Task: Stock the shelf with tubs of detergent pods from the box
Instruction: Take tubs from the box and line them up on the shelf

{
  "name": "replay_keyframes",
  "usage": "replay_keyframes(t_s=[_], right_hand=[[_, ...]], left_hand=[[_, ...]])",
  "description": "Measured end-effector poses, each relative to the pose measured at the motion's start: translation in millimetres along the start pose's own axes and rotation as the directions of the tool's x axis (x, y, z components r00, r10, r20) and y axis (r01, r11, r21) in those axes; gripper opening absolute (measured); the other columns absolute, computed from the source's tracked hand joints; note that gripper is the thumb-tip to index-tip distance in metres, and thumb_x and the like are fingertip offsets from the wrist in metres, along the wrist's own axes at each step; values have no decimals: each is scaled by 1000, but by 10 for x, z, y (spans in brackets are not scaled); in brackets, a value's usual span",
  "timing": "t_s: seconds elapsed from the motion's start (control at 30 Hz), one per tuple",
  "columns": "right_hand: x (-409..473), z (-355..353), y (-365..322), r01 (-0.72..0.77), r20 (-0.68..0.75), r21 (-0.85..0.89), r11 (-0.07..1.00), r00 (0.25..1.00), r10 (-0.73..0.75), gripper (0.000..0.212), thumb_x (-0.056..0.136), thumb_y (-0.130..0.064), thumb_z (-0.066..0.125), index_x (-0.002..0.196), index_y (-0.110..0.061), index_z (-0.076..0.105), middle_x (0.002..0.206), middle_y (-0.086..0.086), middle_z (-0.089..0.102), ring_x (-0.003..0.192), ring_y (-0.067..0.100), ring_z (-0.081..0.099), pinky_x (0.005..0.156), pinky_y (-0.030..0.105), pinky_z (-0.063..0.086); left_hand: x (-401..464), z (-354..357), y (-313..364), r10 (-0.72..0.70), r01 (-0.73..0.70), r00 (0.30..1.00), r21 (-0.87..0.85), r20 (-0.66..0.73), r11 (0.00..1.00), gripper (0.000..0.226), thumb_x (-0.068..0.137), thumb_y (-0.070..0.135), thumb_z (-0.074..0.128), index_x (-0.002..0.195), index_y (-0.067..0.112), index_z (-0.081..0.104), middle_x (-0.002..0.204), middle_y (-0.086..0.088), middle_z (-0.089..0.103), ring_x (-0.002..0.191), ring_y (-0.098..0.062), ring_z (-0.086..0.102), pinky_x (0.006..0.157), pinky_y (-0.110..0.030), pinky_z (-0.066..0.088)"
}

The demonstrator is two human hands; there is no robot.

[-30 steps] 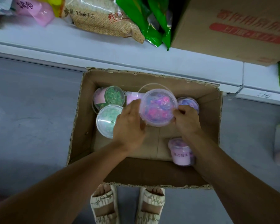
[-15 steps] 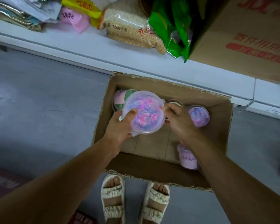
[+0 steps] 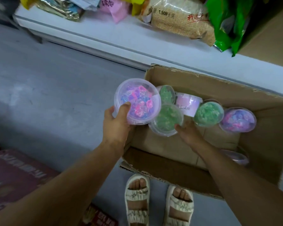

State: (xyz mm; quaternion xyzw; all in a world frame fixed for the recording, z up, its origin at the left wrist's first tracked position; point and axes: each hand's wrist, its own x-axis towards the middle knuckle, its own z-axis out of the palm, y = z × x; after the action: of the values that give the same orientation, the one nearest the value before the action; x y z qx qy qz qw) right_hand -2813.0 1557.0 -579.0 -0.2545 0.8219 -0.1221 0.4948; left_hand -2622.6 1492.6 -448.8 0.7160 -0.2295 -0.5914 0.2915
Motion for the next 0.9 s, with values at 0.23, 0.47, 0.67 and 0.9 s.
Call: replay_keyframes(t_s=[0.23, 0.47, 0.67, 0.9], right_hand=[[-7, 21, -19, 81, -86, 167, 983, 994, -67, 30, 83, -30, 68, 64, -17, 49, 69, -2, 51, 68, 16, 50, 57, 27, 34], [4, -102, -3, 87, -128, 222, 971, 990, -59, 29, 76, -28, 73, 87, -7, 58, 78, 5, 56, 71, 18, 54, 69, 31, 39], [-87, -133, -56, 101, -52, 246, 964, 994, -91, 80, 62, -52, 66, 132, -20, 48, 124, -1, 57, 108, 19, 58, 97, 43, 47], [-486, -464, -282, 117, -71, 274, 955, 992, -101, 46, 86, -26, 62, 130, -20, 50, 100, -1, 59, 99, 18, 58, 93, 35, 46]], left_hand=[[49, -23, -68, -15, 14, 999, -19, -45, 1000, 56, 89, 38, 58, 137, 18, 39, 112, -4, 59, 93, -11, 61, 67, -20, 48], [10, 69, -93, -6, 6, 998, 2, -56, 1000, 54, 89, 40, 58, 135, 20, 41, 120, -5, 57, 105, -20, 60, 72, -23, 48], [-44, 145, -133, -19, 20, 998, 12, -56, 1000, 54, 89, 40, 57, 136, 20, 40, 113, -1, 56, 88, -7, 59, 65, -18, 47], [-317, 124, 50, -36, 38, 997, 25, -73, 999, 52, 90, 39, 58, 135, 19, 40, 100, 2, 58, 82, -6, 59, 58, -17, 46]])
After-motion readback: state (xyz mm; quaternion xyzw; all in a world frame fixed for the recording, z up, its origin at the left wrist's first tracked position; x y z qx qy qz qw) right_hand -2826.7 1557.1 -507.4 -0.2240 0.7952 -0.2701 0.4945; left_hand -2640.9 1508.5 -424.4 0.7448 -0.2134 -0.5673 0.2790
